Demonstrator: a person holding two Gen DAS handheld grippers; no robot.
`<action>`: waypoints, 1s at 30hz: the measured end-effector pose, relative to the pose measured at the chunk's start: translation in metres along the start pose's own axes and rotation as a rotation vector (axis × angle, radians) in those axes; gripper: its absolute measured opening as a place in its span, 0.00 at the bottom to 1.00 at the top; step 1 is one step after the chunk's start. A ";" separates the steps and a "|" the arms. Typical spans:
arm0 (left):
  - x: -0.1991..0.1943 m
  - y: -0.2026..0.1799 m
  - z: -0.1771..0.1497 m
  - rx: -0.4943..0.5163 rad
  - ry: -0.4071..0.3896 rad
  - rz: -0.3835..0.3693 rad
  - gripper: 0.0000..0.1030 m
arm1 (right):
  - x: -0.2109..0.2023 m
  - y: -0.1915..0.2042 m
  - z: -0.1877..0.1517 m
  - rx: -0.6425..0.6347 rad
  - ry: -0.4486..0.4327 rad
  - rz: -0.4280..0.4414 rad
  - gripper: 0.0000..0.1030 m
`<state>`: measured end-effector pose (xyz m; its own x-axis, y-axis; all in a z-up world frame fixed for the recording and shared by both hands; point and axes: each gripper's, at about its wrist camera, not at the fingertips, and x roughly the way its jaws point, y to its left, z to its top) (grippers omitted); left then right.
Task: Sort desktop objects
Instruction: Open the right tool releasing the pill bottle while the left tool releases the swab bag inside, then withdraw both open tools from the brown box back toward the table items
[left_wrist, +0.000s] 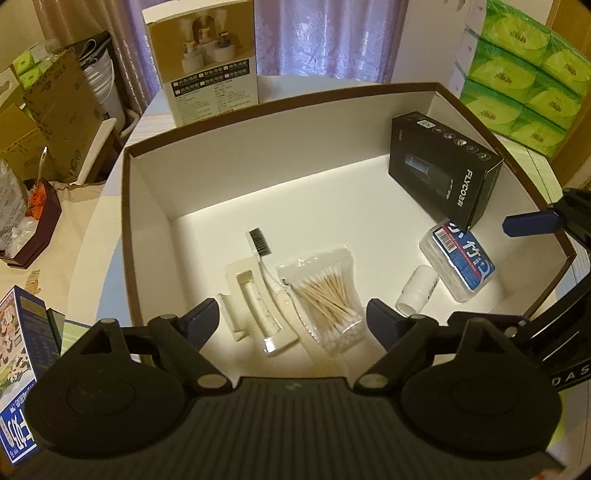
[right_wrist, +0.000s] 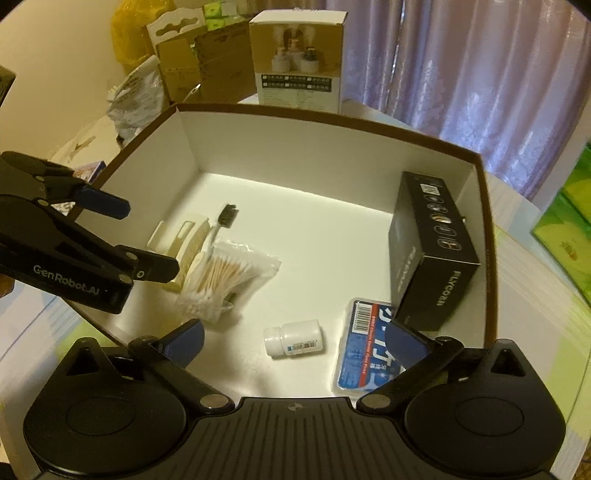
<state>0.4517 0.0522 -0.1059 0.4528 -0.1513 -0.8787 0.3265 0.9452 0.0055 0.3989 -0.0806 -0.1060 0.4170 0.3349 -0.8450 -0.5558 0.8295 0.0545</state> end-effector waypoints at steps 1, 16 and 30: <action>-0.002 0.000 0.000 -0.001 -0.006 0.004 0.86 | -0.003 -0.001 0.000 0.009 -0.006 -0.003 0.98; -0.052 -0.007 -0.012 -0.012 -0.088 0.017 0.88 | -0.058 0.000 -0.012 0.123 -0.127 -0.022 0.98; -0.126 -0.021 -0.058 -0.041 -0.217 0.042 0.89 | -0.119 0.025 -0.050 0.148 -0.235 -0.025 0.98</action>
<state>0.3400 0.0681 -0.0229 0.6346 -0.1660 -0.7548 0.2714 0.9623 0.0165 0.2993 -0.1218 -0.0307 0.5941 0.3939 -0.7013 -0.4393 0.8893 0.1273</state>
